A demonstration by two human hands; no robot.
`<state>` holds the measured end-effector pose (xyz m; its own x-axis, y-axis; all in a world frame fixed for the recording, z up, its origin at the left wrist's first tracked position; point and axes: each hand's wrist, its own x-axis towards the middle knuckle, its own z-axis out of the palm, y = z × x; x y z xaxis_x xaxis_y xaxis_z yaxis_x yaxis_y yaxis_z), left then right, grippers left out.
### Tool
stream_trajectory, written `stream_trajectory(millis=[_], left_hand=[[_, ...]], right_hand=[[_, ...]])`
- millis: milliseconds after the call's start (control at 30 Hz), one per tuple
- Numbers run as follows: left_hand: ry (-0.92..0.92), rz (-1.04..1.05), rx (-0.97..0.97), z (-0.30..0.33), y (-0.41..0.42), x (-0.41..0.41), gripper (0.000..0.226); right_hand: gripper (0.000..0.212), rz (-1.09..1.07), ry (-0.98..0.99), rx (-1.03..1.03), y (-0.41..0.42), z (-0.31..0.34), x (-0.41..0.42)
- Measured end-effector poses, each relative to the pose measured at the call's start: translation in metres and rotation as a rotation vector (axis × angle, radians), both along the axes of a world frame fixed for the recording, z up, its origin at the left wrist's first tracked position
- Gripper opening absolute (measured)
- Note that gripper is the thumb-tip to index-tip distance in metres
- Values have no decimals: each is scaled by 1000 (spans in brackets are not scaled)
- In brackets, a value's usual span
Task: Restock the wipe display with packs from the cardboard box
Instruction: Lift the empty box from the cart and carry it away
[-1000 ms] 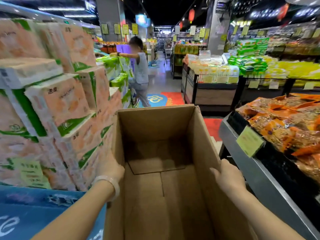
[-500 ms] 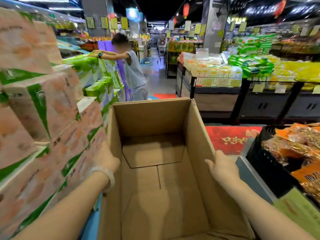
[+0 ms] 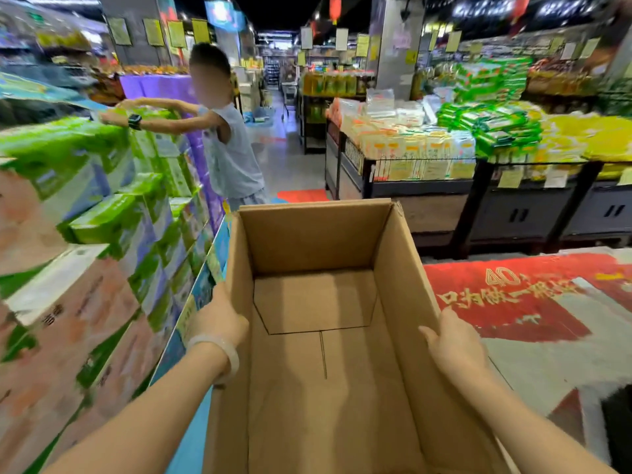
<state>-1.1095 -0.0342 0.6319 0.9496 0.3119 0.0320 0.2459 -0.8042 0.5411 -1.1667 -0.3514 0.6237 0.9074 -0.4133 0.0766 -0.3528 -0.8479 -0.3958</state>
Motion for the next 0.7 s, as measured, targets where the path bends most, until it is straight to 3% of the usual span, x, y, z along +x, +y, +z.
stream_trajectory(millis=[233,567,700], left_hand=[[42,-8,3,-10,-47,182,47],[-34,3,-101,-4,-107,436,27],[-43,-31,-103,-13,-123,553,36]], right_hand=[[26,5,31,-20,-45,-8,179],[24,-9,22,-29,-101,10,422],[26,-24,24,-17,-119,0,532]])
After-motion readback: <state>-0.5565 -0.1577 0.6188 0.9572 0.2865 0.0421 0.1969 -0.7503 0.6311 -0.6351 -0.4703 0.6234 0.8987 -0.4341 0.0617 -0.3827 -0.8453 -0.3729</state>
